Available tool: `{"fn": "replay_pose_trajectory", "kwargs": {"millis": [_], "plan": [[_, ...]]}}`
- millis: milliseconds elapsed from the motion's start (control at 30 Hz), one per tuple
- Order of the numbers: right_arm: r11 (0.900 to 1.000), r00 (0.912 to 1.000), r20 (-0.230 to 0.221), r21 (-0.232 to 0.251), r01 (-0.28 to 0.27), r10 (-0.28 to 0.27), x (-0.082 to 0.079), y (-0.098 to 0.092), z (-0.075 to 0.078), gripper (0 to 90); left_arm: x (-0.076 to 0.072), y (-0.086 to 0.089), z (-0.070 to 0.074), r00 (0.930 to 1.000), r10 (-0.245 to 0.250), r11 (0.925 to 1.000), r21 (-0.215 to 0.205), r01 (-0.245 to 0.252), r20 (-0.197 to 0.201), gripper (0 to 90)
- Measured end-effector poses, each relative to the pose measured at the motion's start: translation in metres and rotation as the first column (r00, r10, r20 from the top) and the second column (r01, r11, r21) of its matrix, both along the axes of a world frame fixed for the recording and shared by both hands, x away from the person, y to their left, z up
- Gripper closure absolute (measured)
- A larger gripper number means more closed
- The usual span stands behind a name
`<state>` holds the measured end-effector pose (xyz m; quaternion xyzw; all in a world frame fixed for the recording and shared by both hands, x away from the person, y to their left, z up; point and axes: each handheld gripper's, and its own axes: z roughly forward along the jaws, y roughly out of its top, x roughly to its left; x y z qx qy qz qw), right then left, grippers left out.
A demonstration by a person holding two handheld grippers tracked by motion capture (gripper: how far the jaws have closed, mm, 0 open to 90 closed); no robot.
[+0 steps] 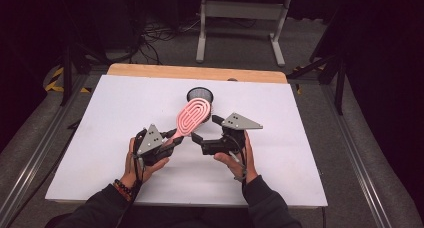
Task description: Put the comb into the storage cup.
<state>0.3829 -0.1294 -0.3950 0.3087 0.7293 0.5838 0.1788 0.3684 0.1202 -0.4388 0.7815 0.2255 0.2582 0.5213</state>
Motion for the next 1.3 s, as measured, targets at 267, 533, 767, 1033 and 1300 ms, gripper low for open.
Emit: {"fn": "replay_pose_trajectory", "kwargs": {"millis": [267,533,767,1033,1300], "plan": [[0.997,0.9978,-0.056,0.074,0.039,-0.035,0.007,0.006,0.003,12.1,-0.002,-0.022,-0.009,0.9995,0.000,0.9998,0.020,-0.001,0.032,69.8],[0.986,0.9941,-0.044,0.128,0.104,-0.099,0.006,0.002,0.002,45.2,0.006,-0.035,-0.019,1.0000,-0.002,0.9987,0.050,0.003,-0.008,69.9],[0.973,0.9933,-0.091,0.214,0.089,-0.071,0.000,-0.002,-0.001,59.6,0.009,-0.042,-0.023,0.9990,0.025,0.9972,0.069,-0.027,0.036,69.2],[0.983,0.9982,-0.018,0.177,0.059,-0.057,-0.009,0.005,0.004,62.1,0.010,-0.041,-0.023,0.9984,0.024,0.9968,0.075,-0.028,0.050,60.3],[0.988,0.9982,0.021,0.148,0.053,-0.057,-0.007,-0.005,0.010,62.4,0.010,-0.021,-0.021,0.9979,-0.057,0.9960,0.072,0.054,0.032,36.2]]}}
